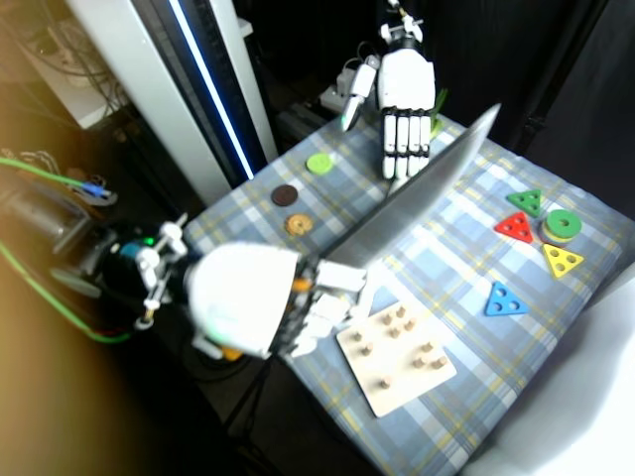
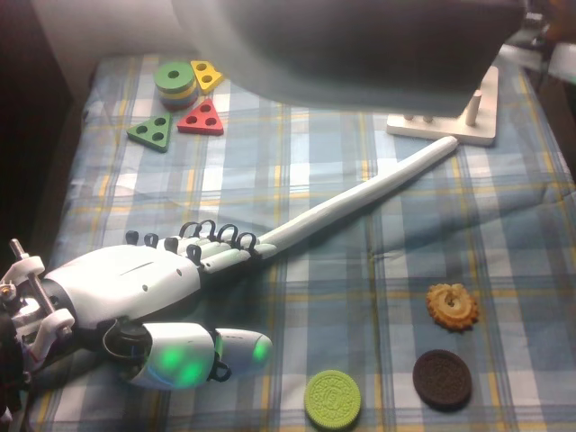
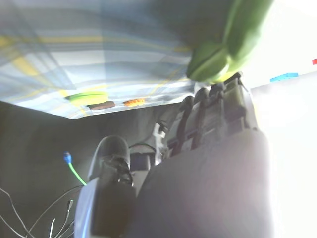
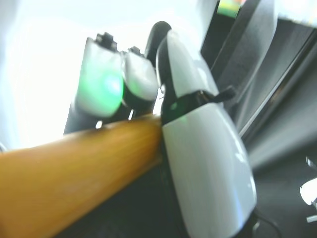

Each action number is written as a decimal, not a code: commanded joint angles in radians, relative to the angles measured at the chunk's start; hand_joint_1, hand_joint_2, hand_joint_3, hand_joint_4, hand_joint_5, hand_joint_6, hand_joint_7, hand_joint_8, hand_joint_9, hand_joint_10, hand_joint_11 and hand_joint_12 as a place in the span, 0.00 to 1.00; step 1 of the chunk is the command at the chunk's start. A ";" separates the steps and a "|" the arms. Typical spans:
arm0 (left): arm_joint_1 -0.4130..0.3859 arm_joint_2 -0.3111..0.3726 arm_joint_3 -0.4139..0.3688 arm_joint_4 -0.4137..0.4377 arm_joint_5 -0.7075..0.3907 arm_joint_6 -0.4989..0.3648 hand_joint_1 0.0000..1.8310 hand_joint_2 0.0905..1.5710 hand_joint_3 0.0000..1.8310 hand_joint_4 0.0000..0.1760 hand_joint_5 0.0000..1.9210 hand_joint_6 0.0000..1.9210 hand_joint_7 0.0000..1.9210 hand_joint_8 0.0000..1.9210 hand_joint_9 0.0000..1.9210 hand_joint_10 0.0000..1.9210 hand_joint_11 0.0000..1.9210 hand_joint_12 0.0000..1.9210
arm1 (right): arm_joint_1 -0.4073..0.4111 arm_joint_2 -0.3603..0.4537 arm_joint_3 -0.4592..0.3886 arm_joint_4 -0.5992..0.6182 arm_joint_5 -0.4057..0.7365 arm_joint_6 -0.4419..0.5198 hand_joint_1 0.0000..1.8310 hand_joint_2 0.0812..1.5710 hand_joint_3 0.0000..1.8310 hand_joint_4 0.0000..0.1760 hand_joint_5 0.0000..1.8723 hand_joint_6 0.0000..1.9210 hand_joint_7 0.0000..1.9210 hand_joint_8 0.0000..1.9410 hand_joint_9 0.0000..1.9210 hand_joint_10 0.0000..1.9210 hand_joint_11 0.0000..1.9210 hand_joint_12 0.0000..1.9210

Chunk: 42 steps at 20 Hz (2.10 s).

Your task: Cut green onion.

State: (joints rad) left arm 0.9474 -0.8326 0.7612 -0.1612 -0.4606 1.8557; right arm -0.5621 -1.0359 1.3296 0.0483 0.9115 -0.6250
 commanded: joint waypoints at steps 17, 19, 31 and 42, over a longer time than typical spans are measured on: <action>0.017 0.088 -0.094 -0.005 -0.317 -0.038 0.00 0.81 0.01 1.00 0.00 0.00 0.00 0.00 0.00 0.00 0.00 0.00 | 0.087 0.017 0.104 0.097 -0.025 -0.083 0.83 0.75 0.00 0.95 0.55 1.00 0.67 1.00 0.77 1.00 0.82 1.00; 0.018 0.109 -0.100 0.007 -0.363 -0.078 0.00 0.81 0.01 1.00 0.00 0.00 0.00 0.00 0.00 0.00 0.00 0.00 | 0.092 0.016 0.112 0.097 -0.053 -0.096 0.83 0.75 0.00 0.99 0.54 1.00 0.66 1.00 0.76 1.00 0.82 1.00; 0.040 0.152 -0.107 -0.050 -0.493 -0.086 0.00 0.80 0.00 1.00 0.00 0.00 0.00 0.00 0.00 0.00 0.00 0.00 | 0.112 0.003 0.161 0.101 -0.168 -0.144 0.75 0.80 0.00 0.71 0.48 1.00 0.61 1.00 0.73 1.00 0.82 1.00; 0.063 0.161 -0.098 -0.102 -0.526 -0.086 0.00 0.78 0.00 1.00 0.00 0.00 0.00 0.00 0.00 0.00 0.00 0.00 | 0.121 0.000 0.157 0.110 -0.178 -0.158 0.75 0.79 0.00 0.73 0.45 1.00 0.57 1.00 0.70 1.00 0.79 1.00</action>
State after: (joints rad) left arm 1.0168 -0.6727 0.6586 -0.2733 -0.8780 1.7752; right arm -0.4587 -1.0504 1.4830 0.1383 0.5934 -0.7895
